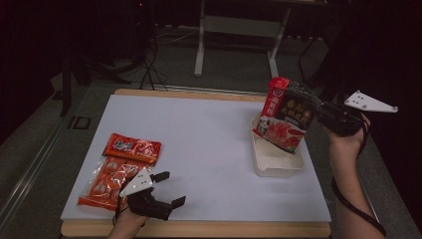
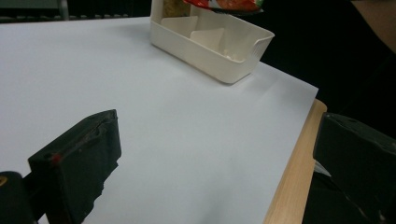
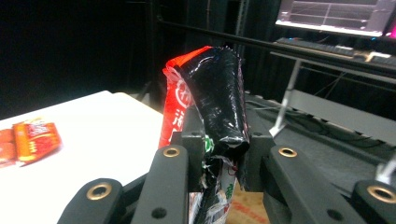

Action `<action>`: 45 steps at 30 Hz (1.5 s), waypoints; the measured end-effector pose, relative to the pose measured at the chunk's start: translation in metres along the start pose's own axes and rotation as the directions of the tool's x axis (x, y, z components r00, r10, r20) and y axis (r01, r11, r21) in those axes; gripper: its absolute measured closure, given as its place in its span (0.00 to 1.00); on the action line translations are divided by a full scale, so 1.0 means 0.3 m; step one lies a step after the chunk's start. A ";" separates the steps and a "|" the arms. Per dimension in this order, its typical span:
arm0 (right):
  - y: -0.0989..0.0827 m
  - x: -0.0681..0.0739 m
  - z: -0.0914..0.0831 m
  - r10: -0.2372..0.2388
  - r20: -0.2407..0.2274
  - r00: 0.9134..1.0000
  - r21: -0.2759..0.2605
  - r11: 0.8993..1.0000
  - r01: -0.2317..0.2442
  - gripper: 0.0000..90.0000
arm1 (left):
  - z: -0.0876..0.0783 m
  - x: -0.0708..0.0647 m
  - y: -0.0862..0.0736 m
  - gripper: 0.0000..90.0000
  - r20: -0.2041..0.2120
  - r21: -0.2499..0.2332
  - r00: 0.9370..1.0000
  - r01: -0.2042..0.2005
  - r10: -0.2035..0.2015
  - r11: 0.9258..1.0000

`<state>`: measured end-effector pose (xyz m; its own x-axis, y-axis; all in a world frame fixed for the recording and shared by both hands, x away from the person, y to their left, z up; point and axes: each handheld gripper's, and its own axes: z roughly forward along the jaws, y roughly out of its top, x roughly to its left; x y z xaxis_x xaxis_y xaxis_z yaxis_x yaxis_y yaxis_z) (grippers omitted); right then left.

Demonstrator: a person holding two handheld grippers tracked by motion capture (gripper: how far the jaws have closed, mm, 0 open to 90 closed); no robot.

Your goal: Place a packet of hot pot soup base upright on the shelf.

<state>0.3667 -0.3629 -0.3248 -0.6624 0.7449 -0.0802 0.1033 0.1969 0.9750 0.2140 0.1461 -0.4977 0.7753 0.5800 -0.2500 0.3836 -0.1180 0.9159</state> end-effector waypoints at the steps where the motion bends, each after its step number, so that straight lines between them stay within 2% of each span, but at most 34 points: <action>1: -0.002 -0.009 0.004 -0.012 0.008 1.000 -0.007 1.000 0.012 0.85 | -0.001 0.000 -0.003 0.02 0.001 -0.001 1.000 0.002 -0.002 1.000; 7: -0.009 -0.050 0.036 -0.034 0.011 0.999 0.005 0.999 0.034 0.85 | -0.007 0.002 -0.008 0.02 0.010 -0.015 1.000 0.019 -0.019 1.000; 12: -0.028 -0.086 0.063 -0.046 -0.006 0.999 -0.016 0.999 0.046 0.84 | -0.005 0.000 -0.013 0.02 0.017 -0.018 1.000 0.025 -0.025 1.000; 18: -0.053 -0.121 0.101 -0.064 -0.025 0.998 0.002 0.998 0.064 0.84 | -0.001 -0.004 -0.018 0.02 0.025 -0.006 1.000 0.020 -0.020 1.000; 22: -0.070 -0.133 0.122 -0.061 -0.035 0.998 0.010 0.998 0.061 0.84 | -0.001 -0.002 -0.019 0.02 0.025 -0.006 0.999 0.022 -0.022 1.000; 25: -0.080 -0.133 0.140 -0.078 -0.034 0.996 0.026 0.997 0.078 0.84 | -0.001 -0.002 -0.021 0.02 0.025 -0.004 0.999 0.025 -0.025 1.000; 32: -0.103 -0.107 0.188 -0.159 -0.018 0.987 0.094 0.983 0.160 0.84 | 0.001 -0.002 -0.025 0.02 0.028 0.000 0.999 0.025 -0.025 1.000; 41: -0.116 -0.093 0.219 -0.126 -0.075 0.989 0.087 0.987 0.133 0.83 | 0.001 0.002 -0.029 0.02 0.025 -0.004 0.999 0.033 -0.033 0.999; 45: -0.117 -0.091 0.227 -0.119 -0.106 0.987 0.091 0.987 0.129 0.83 | 0.001 0.001 -0.029 0.02 0.026 -0.005 0.999 0.033 -0.033 0.999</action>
<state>0.4319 -0.3467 -0.3711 -0.7448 0.6443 -0.1736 0.0839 0.3485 0.9335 0.2112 0.1469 -0.5058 0.7751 0.5624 -0.2881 0.4064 -0.0947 0.9088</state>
